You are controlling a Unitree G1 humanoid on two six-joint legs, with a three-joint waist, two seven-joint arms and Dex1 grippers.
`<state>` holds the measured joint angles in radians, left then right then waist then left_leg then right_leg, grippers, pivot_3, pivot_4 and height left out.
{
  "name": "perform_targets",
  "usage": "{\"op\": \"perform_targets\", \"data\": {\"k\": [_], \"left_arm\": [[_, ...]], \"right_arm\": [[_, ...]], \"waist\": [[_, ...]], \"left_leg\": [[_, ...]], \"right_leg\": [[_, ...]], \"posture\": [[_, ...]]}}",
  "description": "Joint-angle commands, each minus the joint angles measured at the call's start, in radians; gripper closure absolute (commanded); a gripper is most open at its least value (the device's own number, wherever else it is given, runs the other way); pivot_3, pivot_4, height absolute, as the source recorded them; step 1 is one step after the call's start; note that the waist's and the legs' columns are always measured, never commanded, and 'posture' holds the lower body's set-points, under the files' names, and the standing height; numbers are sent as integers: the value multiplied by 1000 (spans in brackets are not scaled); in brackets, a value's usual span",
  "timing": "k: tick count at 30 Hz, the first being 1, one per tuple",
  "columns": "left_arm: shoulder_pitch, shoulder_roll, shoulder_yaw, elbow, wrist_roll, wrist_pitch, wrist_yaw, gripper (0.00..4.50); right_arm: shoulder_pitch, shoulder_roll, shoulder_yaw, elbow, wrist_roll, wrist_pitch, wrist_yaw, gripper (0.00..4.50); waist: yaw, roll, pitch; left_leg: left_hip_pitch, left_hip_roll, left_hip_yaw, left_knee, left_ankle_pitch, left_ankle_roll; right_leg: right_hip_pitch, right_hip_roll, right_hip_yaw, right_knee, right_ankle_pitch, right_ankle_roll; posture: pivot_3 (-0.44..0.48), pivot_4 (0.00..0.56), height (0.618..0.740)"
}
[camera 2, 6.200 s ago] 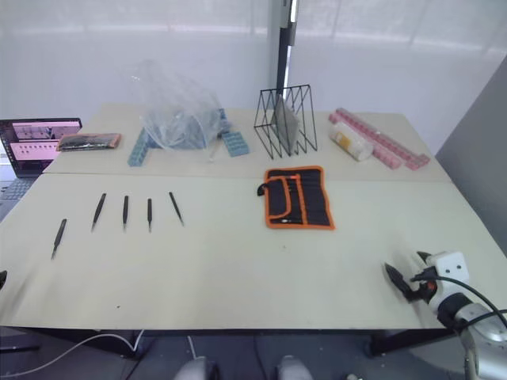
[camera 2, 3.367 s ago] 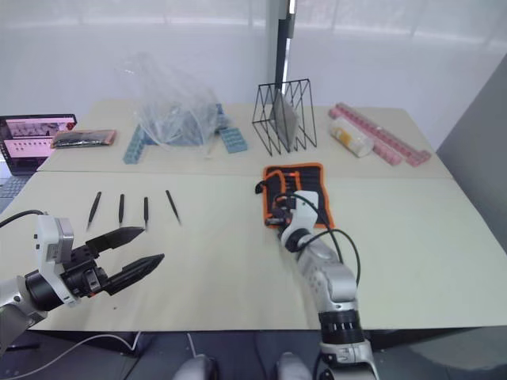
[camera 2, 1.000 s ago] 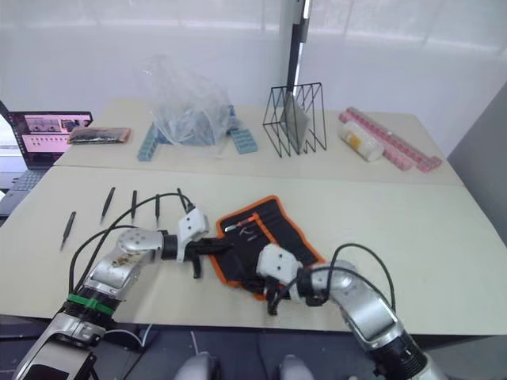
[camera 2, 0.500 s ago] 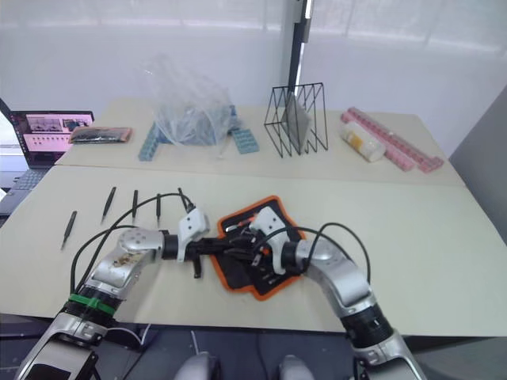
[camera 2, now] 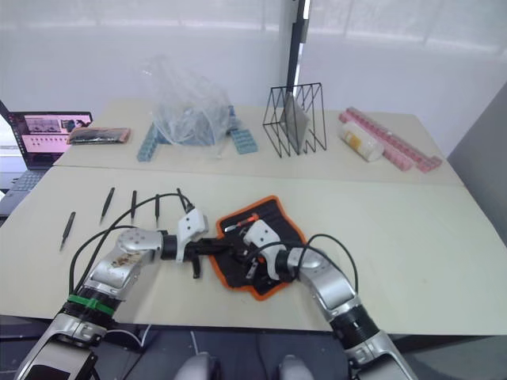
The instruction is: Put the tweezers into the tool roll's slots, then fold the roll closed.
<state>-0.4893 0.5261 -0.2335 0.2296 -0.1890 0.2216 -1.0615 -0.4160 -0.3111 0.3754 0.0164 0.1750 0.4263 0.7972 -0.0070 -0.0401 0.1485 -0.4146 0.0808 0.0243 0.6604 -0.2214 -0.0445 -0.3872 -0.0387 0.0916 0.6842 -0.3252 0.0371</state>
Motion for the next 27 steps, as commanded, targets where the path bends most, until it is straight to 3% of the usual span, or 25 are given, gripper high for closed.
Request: {"op": "perform_targets", "data": {"k": [1,17,27], "left_arm": [[26,18,-16,22,39,22,-1,4500],[14,17,-14,50,50,8,-2,4500],[1,9,-17,72,50,-3,-10,4500]], "right_arm": [[57,-54,46,-54,-12,82,44,4472],[187,-235,85,-317,3,247,81,4472],[198,-235,54,-353,30,253,58,4472]], "waist": [[-1,1,-1],[-2,4,-5],[-2,4,-7]], "left_leg": [[0,0,0,0,0,0],[0,0,0,0,-1,1],[0,0,0,0,-1,1]], "right_leg": [[0,0,0,0,0,0],[1,0,0,-1,0,0],[1,0,0,-2,0,0]], "posture": [[0,150,708],[0,150,708],[0,150,708]]}}
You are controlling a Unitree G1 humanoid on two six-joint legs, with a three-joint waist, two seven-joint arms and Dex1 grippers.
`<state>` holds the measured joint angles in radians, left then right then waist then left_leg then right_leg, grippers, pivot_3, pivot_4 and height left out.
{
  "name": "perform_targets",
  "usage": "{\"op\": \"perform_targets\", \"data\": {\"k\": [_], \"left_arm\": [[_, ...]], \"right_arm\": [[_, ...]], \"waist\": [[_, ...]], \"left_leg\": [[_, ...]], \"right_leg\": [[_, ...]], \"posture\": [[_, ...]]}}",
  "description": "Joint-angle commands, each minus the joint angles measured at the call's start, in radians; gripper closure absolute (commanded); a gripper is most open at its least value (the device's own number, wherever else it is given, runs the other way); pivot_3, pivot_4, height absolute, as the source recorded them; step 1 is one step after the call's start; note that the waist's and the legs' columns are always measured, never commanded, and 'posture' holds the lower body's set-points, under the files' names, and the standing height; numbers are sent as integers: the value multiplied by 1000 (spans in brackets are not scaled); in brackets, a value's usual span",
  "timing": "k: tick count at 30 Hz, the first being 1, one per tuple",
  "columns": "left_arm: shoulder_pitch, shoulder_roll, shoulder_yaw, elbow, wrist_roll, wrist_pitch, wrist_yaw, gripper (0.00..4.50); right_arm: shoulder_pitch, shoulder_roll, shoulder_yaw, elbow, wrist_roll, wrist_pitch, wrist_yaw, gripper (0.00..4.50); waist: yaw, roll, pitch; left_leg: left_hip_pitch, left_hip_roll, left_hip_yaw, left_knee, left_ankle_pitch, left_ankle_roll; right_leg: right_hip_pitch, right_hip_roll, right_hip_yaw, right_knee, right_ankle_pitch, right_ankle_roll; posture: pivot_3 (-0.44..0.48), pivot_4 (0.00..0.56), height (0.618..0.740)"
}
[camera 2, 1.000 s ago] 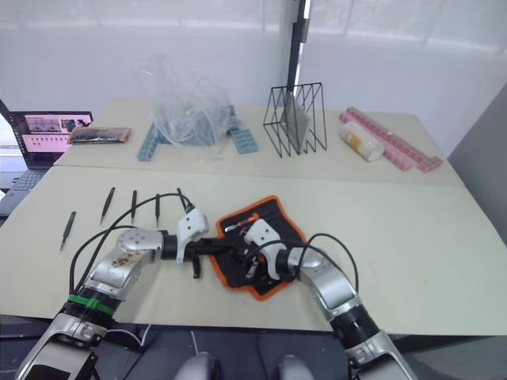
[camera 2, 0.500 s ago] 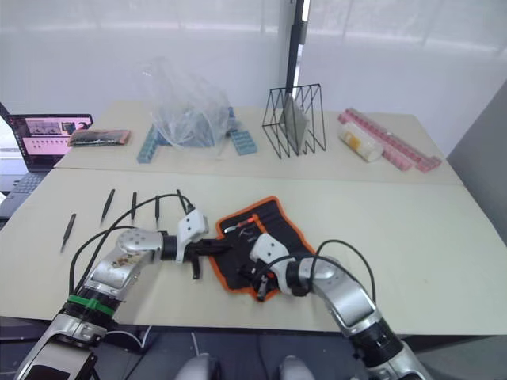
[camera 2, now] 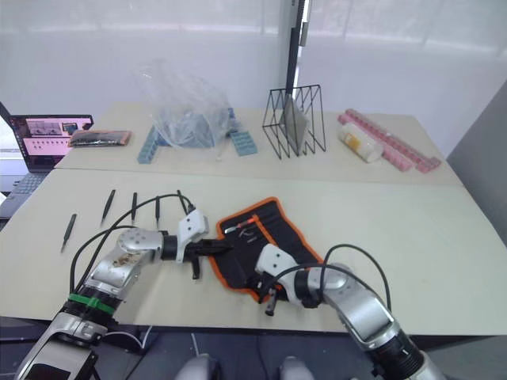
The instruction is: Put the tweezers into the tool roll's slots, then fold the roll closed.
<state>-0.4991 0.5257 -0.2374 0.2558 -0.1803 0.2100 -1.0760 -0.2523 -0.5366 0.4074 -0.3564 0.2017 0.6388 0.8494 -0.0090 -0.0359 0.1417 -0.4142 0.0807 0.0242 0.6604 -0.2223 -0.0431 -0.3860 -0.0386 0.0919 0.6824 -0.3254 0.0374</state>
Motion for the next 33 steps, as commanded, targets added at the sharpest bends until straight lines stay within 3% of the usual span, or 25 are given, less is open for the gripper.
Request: {"op": "perform_targets", "data": {"k": [1,9,14,21,26,27,33], "left_arm": [[10,8,-9,45,37,8,4,4500],[8,31,72,-23,-36,28,-13,4500],[23,52,178,-138,-167,96,-42,4500],[126,126,341,-298,-305,210,-30,4500],[244,208,476,-309,-319,224,17,4500],[288,227,534,-298,-318,220,32,3958],[450,276,744,-274,-351,235,80,2031]], "right_arm": [[32,-6,9,15,12,25,8,4472],[13,54,-230,-70,209,-20,4,4472],[26,63,-406,-15,261,-80,-38,4472],[119,72,-482,111,206,-227,-84,4472],[196,90,-503,98,225,-292,-88,4472],[218,101,-499,93,217,-305,-100,4500],[300,147,-456,89,173,-376,-137,4500]], "waist": [[0,0,0],[-4,0,2],[-3,0,4],[-3,1,4],[-11,3,6],[-10,3,6],[-7,3,6]], "left_leg": [[0,0,0,0,0,0],[-2,0,0,0,0,0],[-2,1,-1,0,0,0],[-4,0,-1,0,-1,1],[-4,1,-1,-1,-1,1],[-4,1,-1,-1,-1,1],[-4,2,0,-1,-1,1]], "right_leg": [[0,0,0,0,0,0],[-2,0,0,0,0,0],[-2,1,0,0,0,0],[-3,1,0,-1,0,0],[-4,2,1,-1,0,0],[-4,2,1,-1,0,0],[-4,2,1,-1,0,0]], "posture": [[0,150,708],[0,150,708],[0,150,708],[0,150,708],[0,150,708],[0,150,708],[0,150,708]]}}
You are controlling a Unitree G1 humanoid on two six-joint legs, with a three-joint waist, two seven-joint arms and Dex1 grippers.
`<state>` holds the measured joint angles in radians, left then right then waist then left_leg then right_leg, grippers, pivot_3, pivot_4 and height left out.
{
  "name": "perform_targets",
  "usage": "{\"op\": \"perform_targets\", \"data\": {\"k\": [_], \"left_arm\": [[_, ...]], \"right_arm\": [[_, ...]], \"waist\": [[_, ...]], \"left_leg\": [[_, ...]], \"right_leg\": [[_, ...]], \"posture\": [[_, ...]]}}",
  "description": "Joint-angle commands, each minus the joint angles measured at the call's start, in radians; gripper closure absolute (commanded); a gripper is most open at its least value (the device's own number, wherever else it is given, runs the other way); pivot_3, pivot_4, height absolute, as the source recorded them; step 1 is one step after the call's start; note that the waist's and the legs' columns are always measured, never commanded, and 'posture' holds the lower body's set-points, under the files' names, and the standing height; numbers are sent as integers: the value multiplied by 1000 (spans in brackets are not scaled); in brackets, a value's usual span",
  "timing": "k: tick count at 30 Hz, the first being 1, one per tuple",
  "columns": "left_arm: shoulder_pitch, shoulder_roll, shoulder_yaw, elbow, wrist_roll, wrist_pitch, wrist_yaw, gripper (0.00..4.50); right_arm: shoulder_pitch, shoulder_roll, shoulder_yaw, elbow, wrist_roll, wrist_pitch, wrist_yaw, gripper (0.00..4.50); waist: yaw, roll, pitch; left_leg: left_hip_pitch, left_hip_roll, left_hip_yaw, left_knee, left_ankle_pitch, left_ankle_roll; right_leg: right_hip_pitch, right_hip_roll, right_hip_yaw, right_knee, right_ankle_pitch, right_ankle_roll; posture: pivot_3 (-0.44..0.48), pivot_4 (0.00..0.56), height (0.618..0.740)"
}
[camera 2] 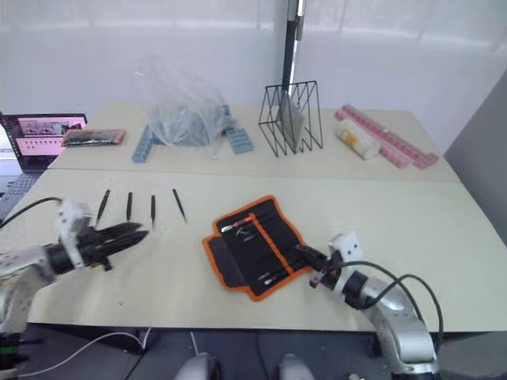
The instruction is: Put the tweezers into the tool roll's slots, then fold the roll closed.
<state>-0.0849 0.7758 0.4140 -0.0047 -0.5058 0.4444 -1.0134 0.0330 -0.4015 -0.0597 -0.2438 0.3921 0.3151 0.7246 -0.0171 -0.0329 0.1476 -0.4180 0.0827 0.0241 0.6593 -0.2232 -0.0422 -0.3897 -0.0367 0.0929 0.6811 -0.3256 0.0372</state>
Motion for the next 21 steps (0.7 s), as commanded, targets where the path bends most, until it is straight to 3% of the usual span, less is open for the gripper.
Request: {"op": "perform_targets", "data": {"k": [1,6,11,16,17,21], "left_arm": [[62,30,119,-12,-26,0,26,1732],[175,37,261,-11,-40,-6,57,30],[233,51,357,11,-50,-16,54,30],[326,83,440,102,-21,-68,17,30],[338,86,451,118,-17,-79,16,0],[373,96,490,181,0,-125,19,0]], "right_arm": [[25,19,19,-22,-26,-64,-19,4500],[59,38,22,-37,-34,-91,-43,4500],[46,-21,-7,-110,4,-42,-31,4500],[-11,-193,-70,-158,84,57,73,4500],[-23,-218,-76,-158,101,67,96,3916],[-73,-289,-92,-172,194,107,199,2663]], "waist": [[2,0,0],[6,0,1],[4,-1,1],[3,-2,1],[2,-2,1],[2,-4,2]], "left_leg": [[0,0,0,0,0,0],[0,0,1,0,0,0],[1,0,2,0,0,0],[2,1,3,0,0,0],[2,1,4,-1,0,0],[3,1,4,-1,0,0]], "right_leg": [[0,0,0,0,0,0],[0,-1,0,-1,0,0],[0,-1,0,-1,0,0],[0,-1,1,-1,0,-1],[0,-1,1,-1,0,-1],[1,-1,0,-1,-1,-2]], "posture": [[0,150,708],[0,150,708],[0,150,708],[0,150,708],[0,150,708],[0,150,708]]}}
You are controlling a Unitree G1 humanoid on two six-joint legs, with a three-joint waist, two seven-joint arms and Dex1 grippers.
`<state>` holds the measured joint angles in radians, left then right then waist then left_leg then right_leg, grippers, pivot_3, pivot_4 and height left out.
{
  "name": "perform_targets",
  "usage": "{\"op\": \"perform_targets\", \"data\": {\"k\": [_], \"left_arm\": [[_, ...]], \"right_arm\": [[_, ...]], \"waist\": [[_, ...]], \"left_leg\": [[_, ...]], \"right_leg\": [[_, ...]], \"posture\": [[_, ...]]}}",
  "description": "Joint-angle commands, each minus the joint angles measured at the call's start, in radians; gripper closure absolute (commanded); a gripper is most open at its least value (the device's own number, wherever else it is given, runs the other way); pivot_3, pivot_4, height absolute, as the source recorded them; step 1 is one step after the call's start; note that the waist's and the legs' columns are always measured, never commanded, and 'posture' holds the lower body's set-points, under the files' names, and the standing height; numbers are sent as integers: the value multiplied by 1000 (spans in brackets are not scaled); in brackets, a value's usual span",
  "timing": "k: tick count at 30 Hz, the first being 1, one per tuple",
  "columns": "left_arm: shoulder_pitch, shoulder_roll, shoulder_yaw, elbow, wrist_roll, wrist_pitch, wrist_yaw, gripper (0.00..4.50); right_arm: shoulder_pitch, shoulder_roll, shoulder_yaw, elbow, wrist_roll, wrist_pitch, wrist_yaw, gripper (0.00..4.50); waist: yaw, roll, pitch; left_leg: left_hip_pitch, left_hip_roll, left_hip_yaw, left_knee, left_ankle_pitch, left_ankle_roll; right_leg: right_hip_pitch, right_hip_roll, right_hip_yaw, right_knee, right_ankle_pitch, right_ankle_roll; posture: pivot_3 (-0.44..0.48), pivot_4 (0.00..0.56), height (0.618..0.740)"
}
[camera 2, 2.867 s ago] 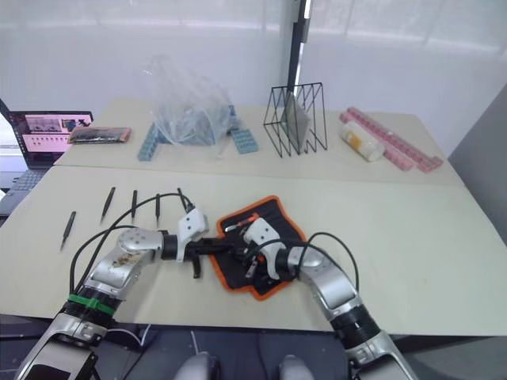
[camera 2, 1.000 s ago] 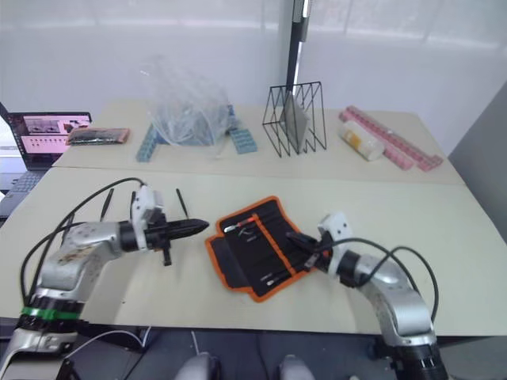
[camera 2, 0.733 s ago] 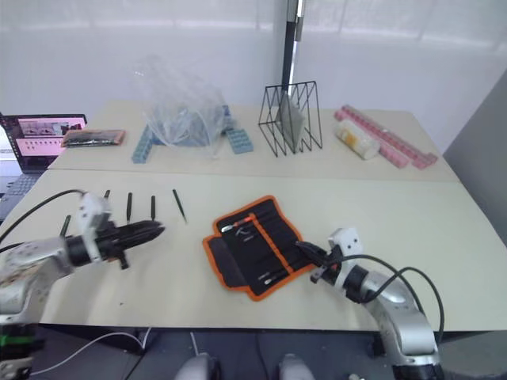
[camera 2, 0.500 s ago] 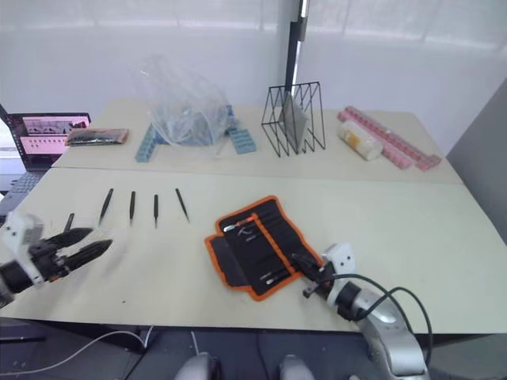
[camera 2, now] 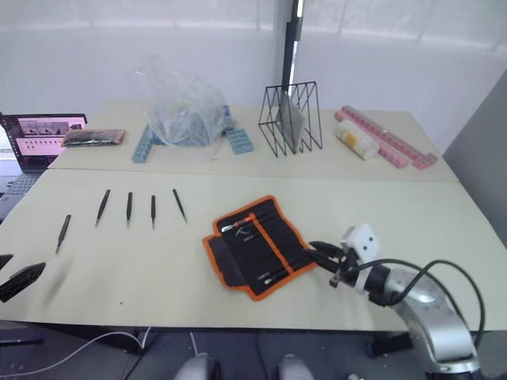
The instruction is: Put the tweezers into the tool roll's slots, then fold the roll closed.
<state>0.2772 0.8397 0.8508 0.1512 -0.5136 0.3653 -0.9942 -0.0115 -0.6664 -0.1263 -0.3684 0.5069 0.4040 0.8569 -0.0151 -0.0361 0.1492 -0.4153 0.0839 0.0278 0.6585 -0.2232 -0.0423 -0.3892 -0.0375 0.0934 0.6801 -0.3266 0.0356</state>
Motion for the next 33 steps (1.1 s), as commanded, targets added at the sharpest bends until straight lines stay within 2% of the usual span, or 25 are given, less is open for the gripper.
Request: {"op": "perform_targets", "data": {"k": [1,5,8,14,18,23,28,33], "left_arm": [[14,33,57,33,9,-53,1,0],[74,25,110,81,20,-91,11,0],[110,18,137,79,16,-97,15,0],[143,-21,143,16,-5,-55,58,0],[114,-86,81,-96,3,8,181,0],[-3,-172,-3,-181,13,91,393,0],[-114,-205,-98,-166,45,133,517,0],[-273,-190,-207,-7,126,96,586,0]], "right_arm": [[-35,-30,-29,-46,94,20,80,2341],[-62,-72,-20,-23,134,40,164,924],[-84,-91,-16,-10,156,58,200,38],[-118,-104,10,5,150,79,235,38],[-150,-99,26,17,146,94,226,38],[-155,-102,39,11,145,108,228,38],[-155,-101,49,1,139,114,223,38],[-155,-96,59,-14,137,119,201,38]], "waist": [[0,-2,0],[1,-6,0],[1,-7,0],[1,-7,0],[1,-7,0],[6,-8,0],[3,-9,-1],[4,-9,0]], "left_leg": [[0,0,0,0,0,0],[0,0,1,0,0,0],[0,0,1,0,0,0],[0,0,1,0,0,0],[0,0,1,0,0,0],[0,0,0,1,0,0],[0,0,0,1,0,0],[0,-1,-1,1,0,0]], "right_leg": [[0,0,0,0,0,0],[0,-1,0,-1,0,0],[0,-1,0,-1,0,0],[0,-1,0,-1,0,0],[0,-1,0,-1,0,0],[1,-1,0,0,0,0],[1,-1,0,0,0,1],[1,-1,0,1,1,1]], "posture": [[0,150,708],[0,150,708],[0,150,708],[0,150,708],[0,150,708],[0,150,708],[0,150,708],[0,150,708]]}}
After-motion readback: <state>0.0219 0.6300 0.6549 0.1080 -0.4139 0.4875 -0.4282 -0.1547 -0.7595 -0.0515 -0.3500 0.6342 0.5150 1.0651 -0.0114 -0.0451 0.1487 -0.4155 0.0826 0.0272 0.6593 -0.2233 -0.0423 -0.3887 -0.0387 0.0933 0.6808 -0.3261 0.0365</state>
